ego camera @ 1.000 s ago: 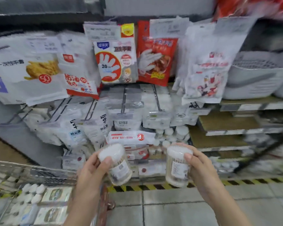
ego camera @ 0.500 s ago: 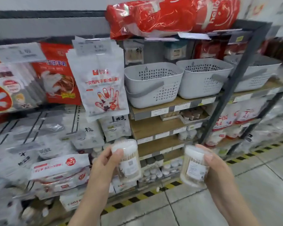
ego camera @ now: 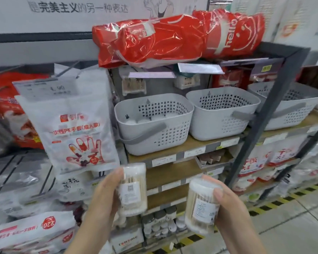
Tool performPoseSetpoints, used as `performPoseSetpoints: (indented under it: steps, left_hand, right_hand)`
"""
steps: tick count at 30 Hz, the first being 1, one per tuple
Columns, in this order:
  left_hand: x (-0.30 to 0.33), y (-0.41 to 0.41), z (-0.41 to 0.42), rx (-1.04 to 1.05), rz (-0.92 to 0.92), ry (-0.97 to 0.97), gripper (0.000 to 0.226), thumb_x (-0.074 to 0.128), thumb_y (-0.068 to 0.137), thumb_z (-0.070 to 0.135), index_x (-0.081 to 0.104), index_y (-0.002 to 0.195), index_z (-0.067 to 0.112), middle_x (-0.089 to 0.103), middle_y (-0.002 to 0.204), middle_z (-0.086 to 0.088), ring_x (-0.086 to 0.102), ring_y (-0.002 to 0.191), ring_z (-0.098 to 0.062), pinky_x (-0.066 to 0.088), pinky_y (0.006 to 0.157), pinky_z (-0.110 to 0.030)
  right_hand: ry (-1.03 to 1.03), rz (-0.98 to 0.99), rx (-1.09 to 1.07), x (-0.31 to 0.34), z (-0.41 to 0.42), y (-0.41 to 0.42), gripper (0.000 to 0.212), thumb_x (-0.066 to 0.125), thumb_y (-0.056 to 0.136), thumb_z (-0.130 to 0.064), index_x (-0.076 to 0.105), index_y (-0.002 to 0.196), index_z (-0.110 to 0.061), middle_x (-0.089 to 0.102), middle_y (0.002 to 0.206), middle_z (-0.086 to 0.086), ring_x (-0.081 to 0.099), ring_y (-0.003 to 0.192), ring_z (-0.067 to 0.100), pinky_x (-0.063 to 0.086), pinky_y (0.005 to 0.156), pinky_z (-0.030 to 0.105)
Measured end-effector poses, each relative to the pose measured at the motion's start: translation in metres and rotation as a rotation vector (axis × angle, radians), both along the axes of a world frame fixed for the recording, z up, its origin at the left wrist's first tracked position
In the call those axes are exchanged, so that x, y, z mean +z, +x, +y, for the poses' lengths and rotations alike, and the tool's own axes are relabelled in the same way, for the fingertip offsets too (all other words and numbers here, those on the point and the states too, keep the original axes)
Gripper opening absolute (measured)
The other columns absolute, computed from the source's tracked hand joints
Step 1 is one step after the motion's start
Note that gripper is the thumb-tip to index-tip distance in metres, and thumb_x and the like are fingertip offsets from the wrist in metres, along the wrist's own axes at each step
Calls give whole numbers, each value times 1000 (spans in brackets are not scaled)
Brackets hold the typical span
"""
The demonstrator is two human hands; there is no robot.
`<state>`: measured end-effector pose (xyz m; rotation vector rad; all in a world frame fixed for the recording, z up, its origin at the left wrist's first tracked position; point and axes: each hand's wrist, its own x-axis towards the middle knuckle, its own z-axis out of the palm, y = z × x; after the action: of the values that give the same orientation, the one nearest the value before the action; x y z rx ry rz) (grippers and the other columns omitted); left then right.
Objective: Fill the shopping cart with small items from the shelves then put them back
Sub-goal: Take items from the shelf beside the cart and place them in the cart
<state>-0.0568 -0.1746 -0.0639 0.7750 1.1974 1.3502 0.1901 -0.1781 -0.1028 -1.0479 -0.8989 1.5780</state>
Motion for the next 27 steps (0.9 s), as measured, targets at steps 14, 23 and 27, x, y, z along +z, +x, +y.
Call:
performPoseSetpoints:
  steps: [14,23,27]
  left_hand:
    - [48,7,150,216,97,159,37,51,79,49,66,93,19,73,80,0,69,71,-11,52,61,-26]
    - [49,1,185,399,390,193,20,52,92,37,63,106,28,71,90,16,66,84,1,49,73,-24]
    - [48,3,189,398,598,225,19,64,83,37,59,102,35,68,89,19,63,79,6,46,63,-9]
  right_hand:
    - [126,7,18,55,175,-12,100,83,44,-65,60,123,-9,64,114,22,62,103,39,52,84,51]
    - [230,100,123,83,234,-37,79,86,51,-54,66,116,-16,69,112,9,67,101,22,56,76,29]
    - [315,-184,142,84,257,-49,35,78,77,-23,62,108,-30,71,101,-16,65,95,-2,52,77,16]
